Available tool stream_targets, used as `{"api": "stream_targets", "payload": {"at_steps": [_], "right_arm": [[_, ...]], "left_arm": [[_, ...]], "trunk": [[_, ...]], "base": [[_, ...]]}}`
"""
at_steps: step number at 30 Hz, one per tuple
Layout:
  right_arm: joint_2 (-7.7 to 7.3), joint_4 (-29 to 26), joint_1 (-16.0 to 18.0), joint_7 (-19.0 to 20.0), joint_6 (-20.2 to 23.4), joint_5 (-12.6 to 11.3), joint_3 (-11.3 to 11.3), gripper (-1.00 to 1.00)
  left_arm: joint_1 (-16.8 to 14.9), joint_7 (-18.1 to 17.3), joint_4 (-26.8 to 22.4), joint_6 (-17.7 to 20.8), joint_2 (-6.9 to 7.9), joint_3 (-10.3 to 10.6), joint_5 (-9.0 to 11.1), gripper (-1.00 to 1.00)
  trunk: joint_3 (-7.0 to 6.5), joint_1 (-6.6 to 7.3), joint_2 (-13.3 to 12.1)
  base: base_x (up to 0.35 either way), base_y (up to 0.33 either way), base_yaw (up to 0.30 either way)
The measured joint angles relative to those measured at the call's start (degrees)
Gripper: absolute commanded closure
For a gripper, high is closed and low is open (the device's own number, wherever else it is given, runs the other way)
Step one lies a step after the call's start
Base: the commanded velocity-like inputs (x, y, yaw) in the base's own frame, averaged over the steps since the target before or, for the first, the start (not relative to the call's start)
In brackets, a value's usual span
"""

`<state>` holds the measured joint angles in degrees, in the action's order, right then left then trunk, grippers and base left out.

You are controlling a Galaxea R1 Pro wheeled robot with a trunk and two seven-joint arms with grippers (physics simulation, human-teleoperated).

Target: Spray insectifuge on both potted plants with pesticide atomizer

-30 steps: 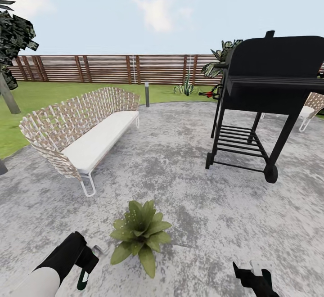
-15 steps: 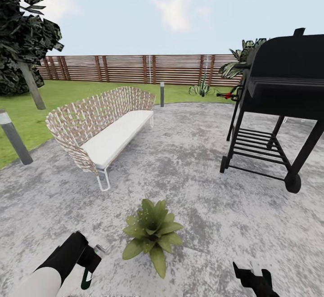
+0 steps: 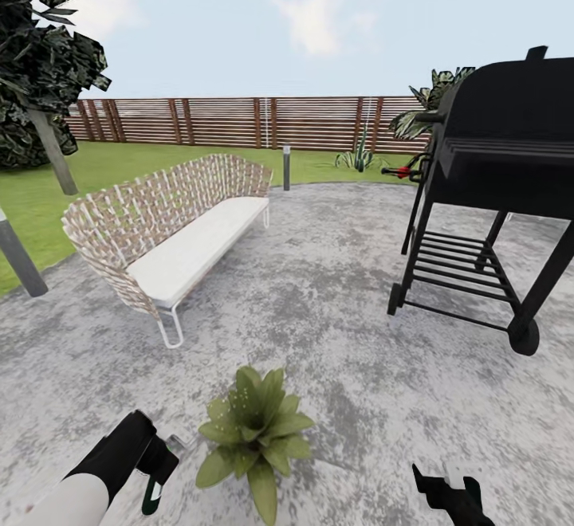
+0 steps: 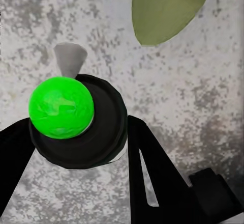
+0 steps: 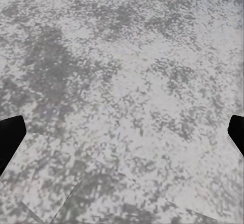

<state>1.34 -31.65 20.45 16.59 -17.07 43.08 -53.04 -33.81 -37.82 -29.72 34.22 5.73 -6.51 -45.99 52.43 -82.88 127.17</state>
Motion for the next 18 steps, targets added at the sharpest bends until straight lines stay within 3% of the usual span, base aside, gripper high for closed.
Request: {"api": "stream_targets", "payload": {"at_steps": [4,15,18], "right_arm": [[0.00,0.01,0.02,0.01,0.00,-0.04,0.00,-1.00],[0.00,0.01,0.01,0.01,0.00,-0.05,0.00,-1.00],[0.00,0.01,0.00,0.00,0.00,-0.03,0.00,-1.00]], "left_arm": [[0.00,-0.01,0.33,0.07,0.16,0.30,-0.25,1.00],[0.16,0.07,0.62,0.25,0.16,0.41,-2.01,1.00],[0.17,0.08,0.64,0.15,-0.03,0.34,-2.06,1.00]], "trunk": [[0.00,-0.02,0.00],[0.00,-0.02,0.00],[0.00,-0.01,0.00]], "base": [[0.023,-0.013,0.152],[0.001,0.000,0.267],[0.043,-0.045,0.096]]}}
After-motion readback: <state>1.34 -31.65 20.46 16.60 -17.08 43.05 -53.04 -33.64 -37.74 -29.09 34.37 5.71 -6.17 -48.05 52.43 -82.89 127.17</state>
